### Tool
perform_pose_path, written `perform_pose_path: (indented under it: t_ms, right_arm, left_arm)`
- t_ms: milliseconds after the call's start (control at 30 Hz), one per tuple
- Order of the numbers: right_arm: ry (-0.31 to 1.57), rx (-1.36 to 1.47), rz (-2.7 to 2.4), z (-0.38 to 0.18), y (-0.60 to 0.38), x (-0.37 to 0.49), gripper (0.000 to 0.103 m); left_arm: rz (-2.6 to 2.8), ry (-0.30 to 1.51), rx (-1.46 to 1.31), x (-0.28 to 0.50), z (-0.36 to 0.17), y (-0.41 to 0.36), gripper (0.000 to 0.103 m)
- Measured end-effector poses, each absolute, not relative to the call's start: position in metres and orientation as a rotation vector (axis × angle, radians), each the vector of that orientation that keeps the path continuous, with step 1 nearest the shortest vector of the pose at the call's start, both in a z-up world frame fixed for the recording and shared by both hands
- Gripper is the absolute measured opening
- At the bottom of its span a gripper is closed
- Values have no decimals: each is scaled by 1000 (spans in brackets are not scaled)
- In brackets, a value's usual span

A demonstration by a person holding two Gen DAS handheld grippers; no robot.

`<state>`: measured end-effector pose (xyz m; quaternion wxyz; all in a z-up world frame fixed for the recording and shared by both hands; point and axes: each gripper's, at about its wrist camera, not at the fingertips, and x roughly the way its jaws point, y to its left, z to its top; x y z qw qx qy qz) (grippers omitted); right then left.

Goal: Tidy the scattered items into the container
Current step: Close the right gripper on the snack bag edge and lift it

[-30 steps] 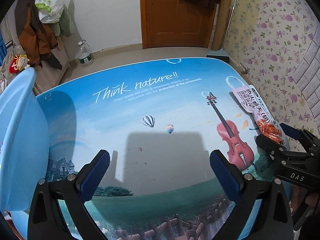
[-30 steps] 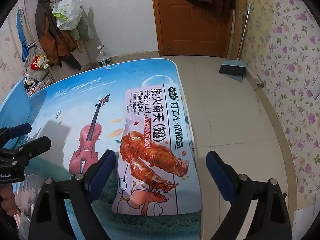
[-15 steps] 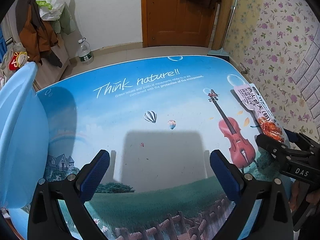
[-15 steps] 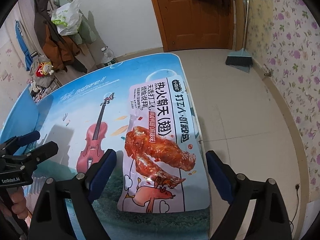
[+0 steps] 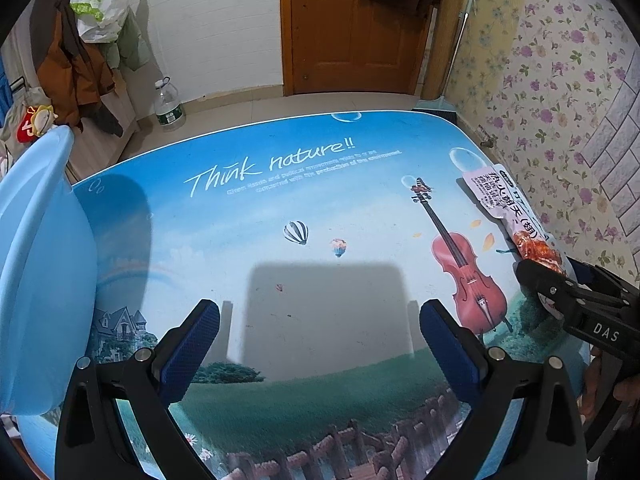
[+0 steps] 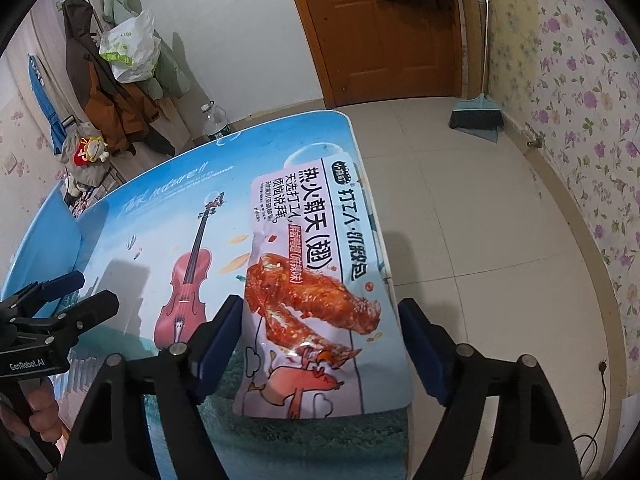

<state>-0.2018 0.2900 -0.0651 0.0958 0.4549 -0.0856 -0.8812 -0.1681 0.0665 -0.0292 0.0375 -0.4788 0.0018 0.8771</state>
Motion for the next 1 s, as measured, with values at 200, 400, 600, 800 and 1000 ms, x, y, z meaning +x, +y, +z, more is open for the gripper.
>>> perform_pose_path:
  t_ms: [200, 400, 600, 800, 1000]
  right_arm:
    - [-278, 1328, -2600, -63, 300, -199, 71]
    - [-284, 1310, -2583, -65, 307, -198, 69]
    - [-257, 1272, -2589, -64, 307, -192, 68]
    - [-263, 1215, -2594, -61, 311, -184, 67]
    - [-292, 1181, -2576, -61, 318, -179, 66]
  left_arm:
    - [2696, 8, -1463, -168, -26, 67, 101]
    - [2699, 12, -1462, -167, -25, 67, 101]
    - [2699, 12, -1459, -167, -24, 67, 101]
    - [2696, 19, -1458, -168, -21, 69, 101]
    - [2679, 44, -1412, -170, -16, 86, 101]
